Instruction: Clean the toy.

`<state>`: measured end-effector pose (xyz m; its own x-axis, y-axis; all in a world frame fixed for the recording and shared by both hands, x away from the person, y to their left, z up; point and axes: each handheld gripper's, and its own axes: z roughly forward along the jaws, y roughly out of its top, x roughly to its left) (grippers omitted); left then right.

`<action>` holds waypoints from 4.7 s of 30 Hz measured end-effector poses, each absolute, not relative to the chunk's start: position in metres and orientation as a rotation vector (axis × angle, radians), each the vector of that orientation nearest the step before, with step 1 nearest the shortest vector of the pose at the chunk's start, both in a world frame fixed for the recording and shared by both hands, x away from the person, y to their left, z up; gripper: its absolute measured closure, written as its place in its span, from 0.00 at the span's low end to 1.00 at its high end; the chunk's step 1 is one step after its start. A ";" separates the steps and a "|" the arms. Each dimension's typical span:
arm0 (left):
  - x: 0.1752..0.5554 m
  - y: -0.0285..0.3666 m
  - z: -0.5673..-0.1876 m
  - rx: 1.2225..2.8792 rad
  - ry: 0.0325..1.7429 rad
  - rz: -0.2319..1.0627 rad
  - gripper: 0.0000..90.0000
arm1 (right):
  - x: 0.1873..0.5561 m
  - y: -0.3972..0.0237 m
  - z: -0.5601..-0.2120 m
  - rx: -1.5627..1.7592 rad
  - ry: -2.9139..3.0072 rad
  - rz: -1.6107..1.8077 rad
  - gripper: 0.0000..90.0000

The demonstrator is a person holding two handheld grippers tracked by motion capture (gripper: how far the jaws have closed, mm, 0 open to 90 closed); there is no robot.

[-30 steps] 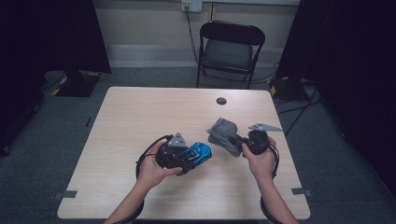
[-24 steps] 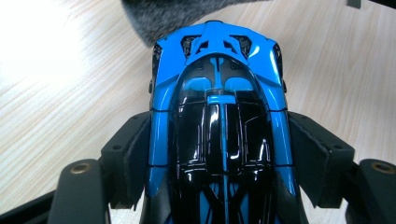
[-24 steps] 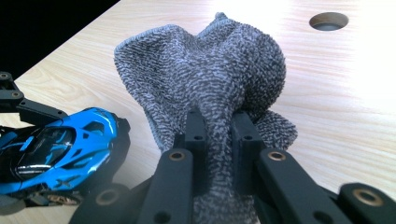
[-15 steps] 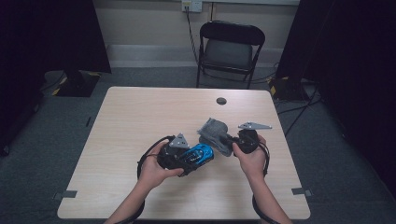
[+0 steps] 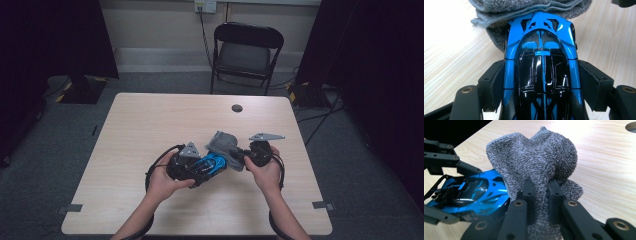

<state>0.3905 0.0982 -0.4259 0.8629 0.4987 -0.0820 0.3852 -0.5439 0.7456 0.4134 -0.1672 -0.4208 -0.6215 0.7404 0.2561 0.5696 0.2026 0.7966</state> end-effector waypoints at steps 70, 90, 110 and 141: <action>0.402 0.128 -0.426 2.175 0.774 0.277 0.32 | 0.364 -0.179 -0.431 1.133 2.454 1.465 0.89; 0.397 0.119 -0.425 2.178 0.745 0.247 0.32 | 0.389 -0.220 -0.412 1.294 2.232 1.453 0.88; 0.390 0.102 -0.424 2.204 0.665 0.204 0.32 | 0.424 -0.187 -0.411 1.322 2.220 1.396 0.88; 0.391 0.107 -0.423 2.197 0.686 0.216 0.31 | 0.418 -0.164 -0.421 1.247 2.333 1.435 0.88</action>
<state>0.3907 0.1070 -0.4233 0.8379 0.5412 -0.0702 0.4032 -0.5273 0.7479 0.4182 -0.1637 -0.4205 -0.6492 0.7025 0.2917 0.5770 0.2049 0.7906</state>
